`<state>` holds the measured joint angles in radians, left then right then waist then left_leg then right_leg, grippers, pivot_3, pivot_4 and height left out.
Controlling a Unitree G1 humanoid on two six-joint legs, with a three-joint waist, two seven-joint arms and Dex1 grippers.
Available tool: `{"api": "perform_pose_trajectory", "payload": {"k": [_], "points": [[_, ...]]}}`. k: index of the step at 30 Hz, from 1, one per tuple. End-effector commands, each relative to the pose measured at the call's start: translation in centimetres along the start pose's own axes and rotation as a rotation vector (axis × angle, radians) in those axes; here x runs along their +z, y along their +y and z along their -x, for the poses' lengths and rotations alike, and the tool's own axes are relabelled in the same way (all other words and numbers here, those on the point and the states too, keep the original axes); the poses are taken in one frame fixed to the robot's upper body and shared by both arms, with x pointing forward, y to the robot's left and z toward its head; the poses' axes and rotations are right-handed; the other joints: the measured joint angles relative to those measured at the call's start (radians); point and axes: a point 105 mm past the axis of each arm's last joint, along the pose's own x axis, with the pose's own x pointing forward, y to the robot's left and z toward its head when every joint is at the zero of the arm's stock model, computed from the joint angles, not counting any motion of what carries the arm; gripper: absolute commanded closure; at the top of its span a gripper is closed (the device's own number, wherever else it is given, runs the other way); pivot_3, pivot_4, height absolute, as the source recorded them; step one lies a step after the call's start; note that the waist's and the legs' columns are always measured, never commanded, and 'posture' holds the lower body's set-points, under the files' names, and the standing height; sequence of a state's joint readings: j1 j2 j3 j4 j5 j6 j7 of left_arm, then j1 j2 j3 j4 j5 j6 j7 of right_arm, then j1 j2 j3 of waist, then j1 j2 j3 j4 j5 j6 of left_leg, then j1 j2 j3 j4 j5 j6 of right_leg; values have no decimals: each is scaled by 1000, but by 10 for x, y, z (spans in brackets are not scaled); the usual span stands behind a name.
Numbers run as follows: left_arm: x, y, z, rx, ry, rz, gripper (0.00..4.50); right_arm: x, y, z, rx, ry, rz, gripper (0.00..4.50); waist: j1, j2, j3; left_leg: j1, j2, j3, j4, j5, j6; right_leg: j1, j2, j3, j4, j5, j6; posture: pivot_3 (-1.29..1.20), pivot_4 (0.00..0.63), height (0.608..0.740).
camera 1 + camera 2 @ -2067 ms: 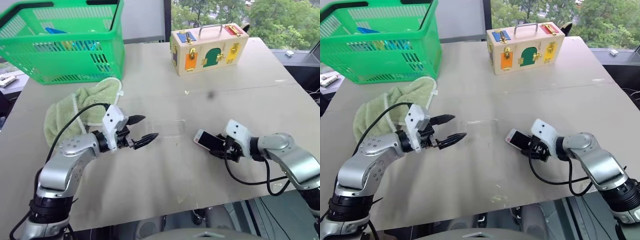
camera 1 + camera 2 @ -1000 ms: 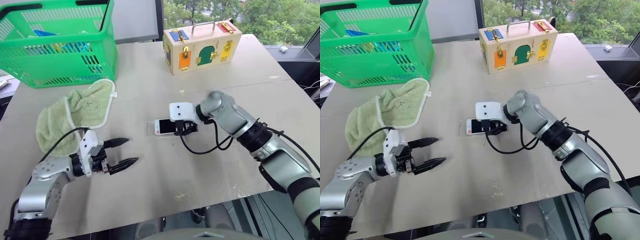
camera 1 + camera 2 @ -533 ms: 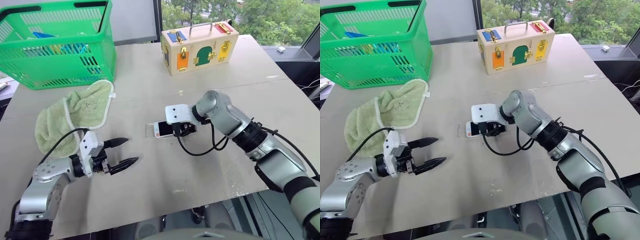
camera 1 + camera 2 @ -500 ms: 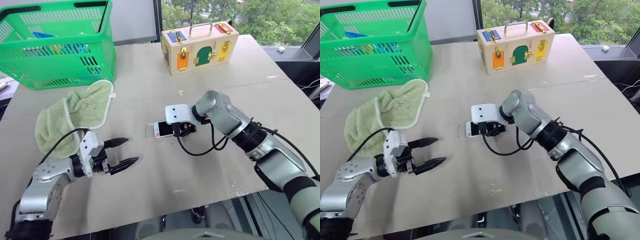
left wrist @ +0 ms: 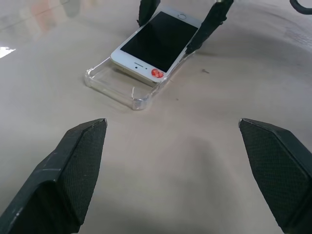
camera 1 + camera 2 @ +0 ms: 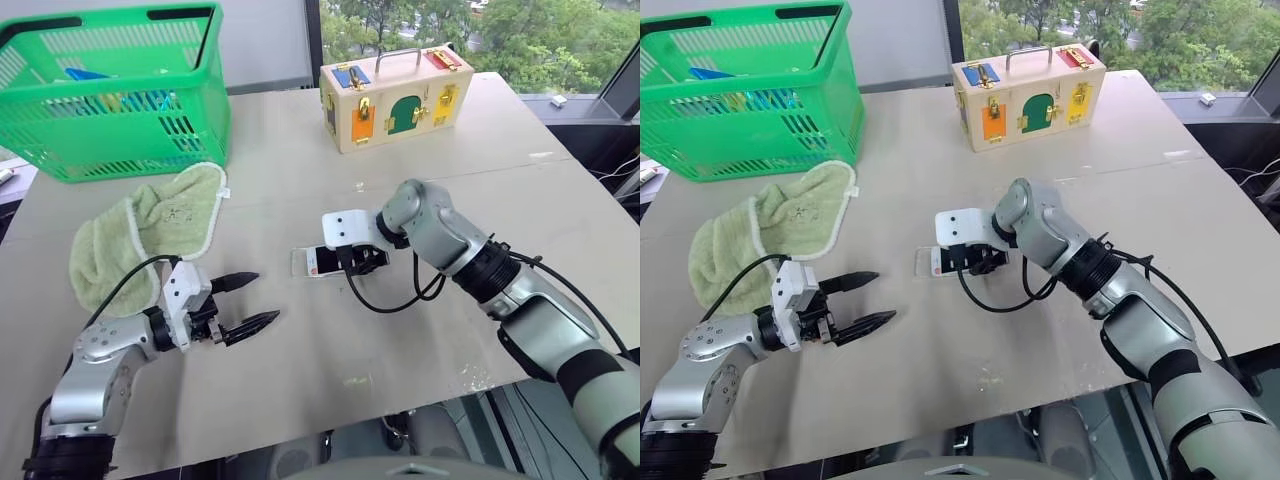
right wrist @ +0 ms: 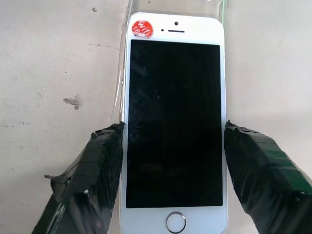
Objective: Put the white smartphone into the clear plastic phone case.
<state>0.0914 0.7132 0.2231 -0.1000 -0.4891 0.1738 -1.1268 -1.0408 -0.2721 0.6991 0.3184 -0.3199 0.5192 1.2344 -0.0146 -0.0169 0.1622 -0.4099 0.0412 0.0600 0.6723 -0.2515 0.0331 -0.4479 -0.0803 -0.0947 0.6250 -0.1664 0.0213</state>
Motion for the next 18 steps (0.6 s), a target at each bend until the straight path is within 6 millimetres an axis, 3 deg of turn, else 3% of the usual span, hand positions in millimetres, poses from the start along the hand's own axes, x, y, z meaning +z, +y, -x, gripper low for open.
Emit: {"api": "perform_pose_trajectory", "payload": {"k": [1,3,13,16,18], "points": [[2,1,-1,4,-8,-25,0,-14,16,-17,79,26,-43,722,0,0,0,0,0,0,0,0,0,0,0,0,0,0,0,0,150,740],[3,1,-1,6,-11,-28,0,-12,13,-15,63,8,-44,51,1,0,0,1,0,0,0,0,0,0,0,0,1,0,0,0,150,740],[4,1,-1,17,-18,-22,0,16,-1,30,-67,-154,-40,51,1,3,2,-3,0,0,0,1,-1,-3,0,0,1,1,2,0,150,740],[5,1,-2,16,-17,-23,0,15,-6,41,-107,-173,-71,894,1,3,2,-4,0,0,0,1,-1,-4,0,0,1,1,1,0,150,740],[5,2,-2,14,-17,-24,0,14,-9,48,-132,-191,-111,1846,1,3,2,-4,0,0,0,1,-1,-4,0,0,1,1,2,0,150,740]]}}
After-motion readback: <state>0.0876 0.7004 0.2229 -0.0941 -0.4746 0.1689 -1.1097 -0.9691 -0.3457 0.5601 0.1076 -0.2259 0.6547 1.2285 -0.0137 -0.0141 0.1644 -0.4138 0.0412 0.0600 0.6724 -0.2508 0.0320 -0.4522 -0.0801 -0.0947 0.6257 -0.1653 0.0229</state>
